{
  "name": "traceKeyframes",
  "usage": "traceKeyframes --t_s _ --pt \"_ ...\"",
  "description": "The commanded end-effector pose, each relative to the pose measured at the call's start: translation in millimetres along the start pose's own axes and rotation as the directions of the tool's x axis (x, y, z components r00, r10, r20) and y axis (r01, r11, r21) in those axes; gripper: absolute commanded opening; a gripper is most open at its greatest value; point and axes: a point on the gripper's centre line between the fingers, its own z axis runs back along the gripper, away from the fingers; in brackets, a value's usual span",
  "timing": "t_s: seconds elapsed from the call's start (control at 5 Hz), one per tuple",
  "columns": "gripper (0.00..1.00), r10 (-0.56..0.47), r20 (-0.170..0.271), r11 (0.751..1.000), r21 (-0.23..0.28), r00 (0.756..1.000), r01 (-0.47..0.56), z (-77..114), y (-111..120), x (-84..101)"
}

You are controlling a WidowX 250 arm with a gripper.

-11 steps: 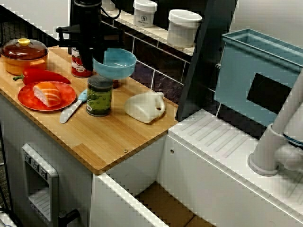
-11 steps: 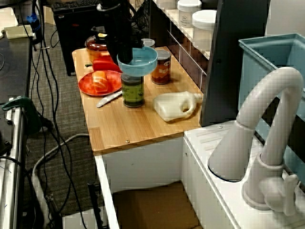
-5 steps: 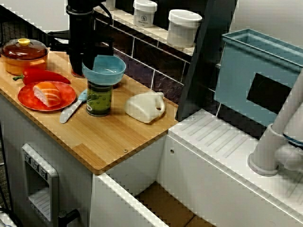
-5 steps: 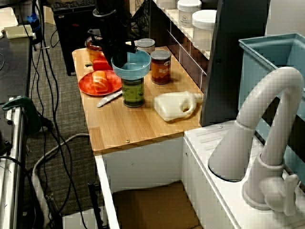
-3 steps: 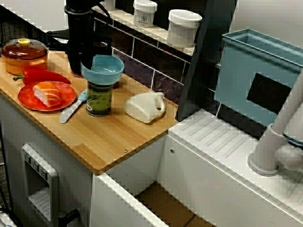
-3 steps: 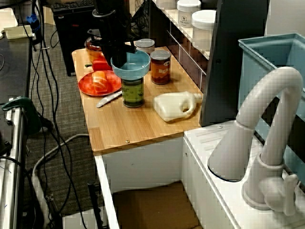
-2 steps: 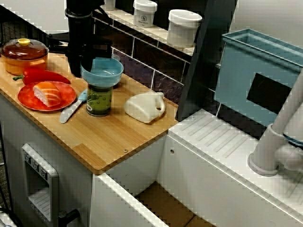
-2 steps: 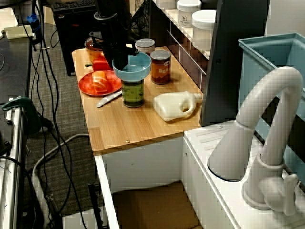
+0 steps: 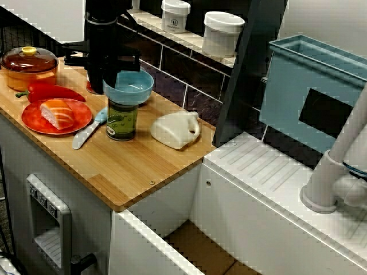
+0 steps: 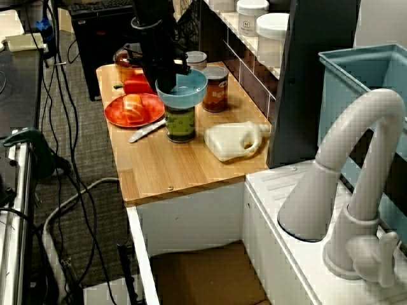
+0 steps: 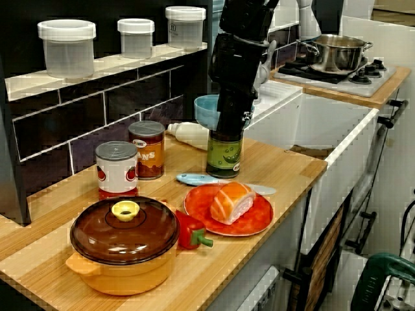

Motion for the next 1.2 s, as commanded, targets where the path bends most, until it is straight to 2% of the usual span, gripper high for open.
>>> traceKeyframes --t_s 0.0,0.8,1.0 --pt "1.00 0.005 0.010 1.000 -0.016 1.000 -0.005 10.6 -2.1 7.2" --pt "1.00 0.011 -0.022 0.999 -0.036 1.000 -0.012 22.6 2.6 5.2" --pt "1.00 0.021 -0.064 0.999 -0.042 0.998 -0.023 28.7 -1.2 6.8"
